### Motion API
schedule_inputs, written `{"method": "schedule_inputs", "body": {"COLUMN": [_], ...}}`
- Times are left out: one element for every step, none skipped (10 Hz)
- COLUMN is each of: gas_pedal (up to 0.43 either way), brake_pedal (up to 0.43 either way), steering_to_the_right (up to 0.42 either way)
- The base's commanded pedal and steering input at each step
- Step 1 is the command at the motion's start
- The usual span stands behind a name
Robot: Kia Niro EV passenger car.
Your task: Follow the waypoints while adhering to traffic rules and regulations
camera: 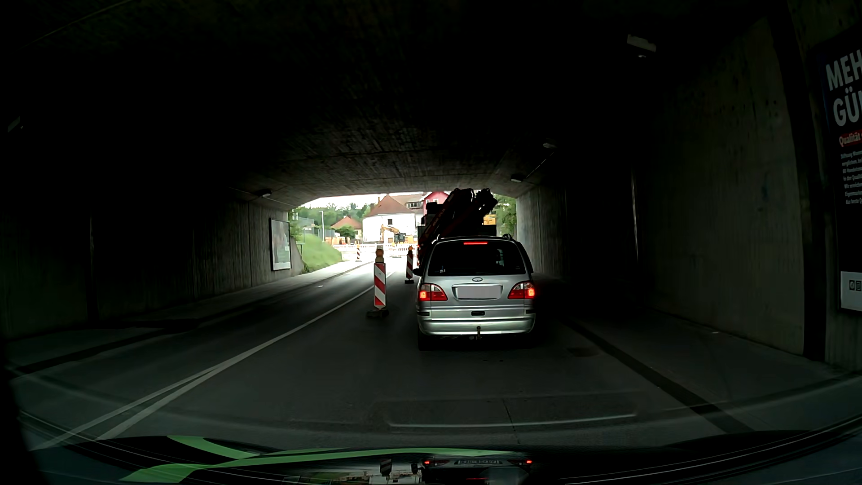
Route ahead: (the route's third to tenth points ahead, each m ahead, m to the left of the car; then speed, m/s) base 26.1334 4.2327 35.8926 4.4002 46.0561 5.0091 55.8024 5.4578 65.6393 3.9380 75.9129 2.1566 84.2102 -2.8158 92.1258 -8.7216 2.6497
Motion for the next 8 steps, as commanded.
{"method": "schedule_inputs", "body": {"gas_pedal": [0.0,0.0,0.0,0.0,0.0,0.0,0.0,0.0], "brake_pedal": [0.0,0.0,0.0,0.0,0.0,0.0,0.0,0.0], "steering_to_the_right": [-0.011,-0.011,-0.012,-0.011,-0.012,-0.011,-0.012,-0.012]}}
